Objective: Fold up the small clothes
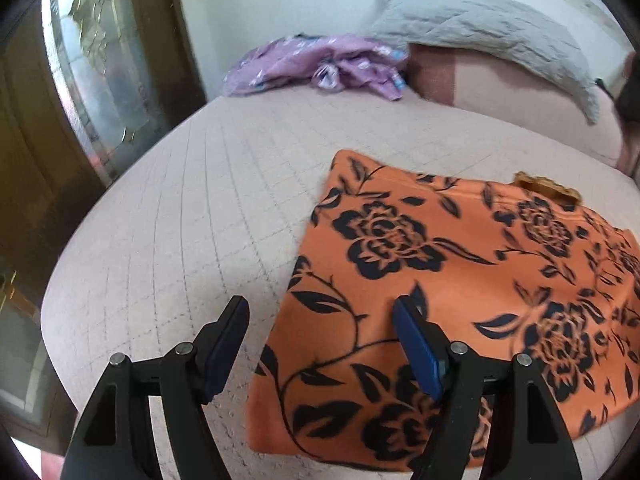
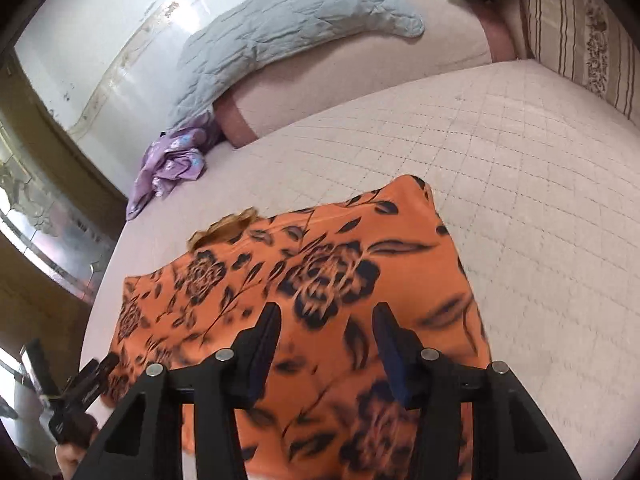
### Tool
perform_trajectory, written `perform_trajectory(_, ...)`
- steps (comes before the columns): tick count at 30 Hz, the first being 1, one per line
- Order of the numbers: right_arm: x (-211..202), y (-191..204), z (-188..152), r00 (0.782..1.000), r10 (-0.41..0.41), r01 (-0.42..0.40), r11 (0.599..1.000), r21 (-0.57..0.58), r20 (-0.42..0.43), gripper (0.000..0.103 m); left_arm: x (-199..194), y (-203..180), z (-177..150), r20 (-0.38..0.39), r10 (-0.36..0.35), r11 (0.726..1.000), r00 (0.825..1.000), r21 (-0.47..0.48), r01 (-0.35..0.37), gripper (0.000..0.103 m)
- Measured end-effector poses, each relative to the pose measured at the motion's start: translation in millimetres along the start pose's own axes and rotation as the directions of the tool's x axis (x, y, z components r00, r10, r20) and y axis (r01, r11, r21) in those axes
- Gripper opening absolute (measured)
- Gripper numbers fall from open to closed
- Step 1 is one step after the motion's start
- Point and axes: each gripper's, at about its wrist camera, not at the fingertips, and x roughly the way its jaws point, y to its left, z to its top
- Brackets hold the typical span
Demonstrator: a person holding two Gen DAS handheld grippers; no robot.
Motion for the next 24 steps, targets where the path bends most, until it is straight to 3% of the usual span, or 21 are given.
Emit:
perform_trajectory(3,36.4,-17.4,-2.1,0.992,0.001,0.007,0.998,0.06,-0.127,0.051,14.7,-1.5,0.2,-0.041,0.007,1.0,0.999,-0.013,-0.008,0.075)
perform_trajectory(10,3.9,-1.0,-11.4,0.999,0.038,-0.037,0.999,0.005,-0.037,0.05,3.7,-1.6,0.9,0.013,0.004,1.0,1.0,-0.019,-0.004,0.075)
perform_trajectory(14,-23.4,4.9,-22.0,0.996,0.092,-0.092,0.996,-0.004,0.004,0.05,-11.3,-2.4,2.3,0.085,0.008,1.0,0.996,-0.013,-0.007,0.075)
perform_trajectory(24,-65.2,9.4,-58.0,0.979,0.204,-0.204,0.979,0.017,0.022,0.053,-35.1,-14.5,2.5,0.175,-0.047,0.998,0.984,0.042,0.04,0.075)
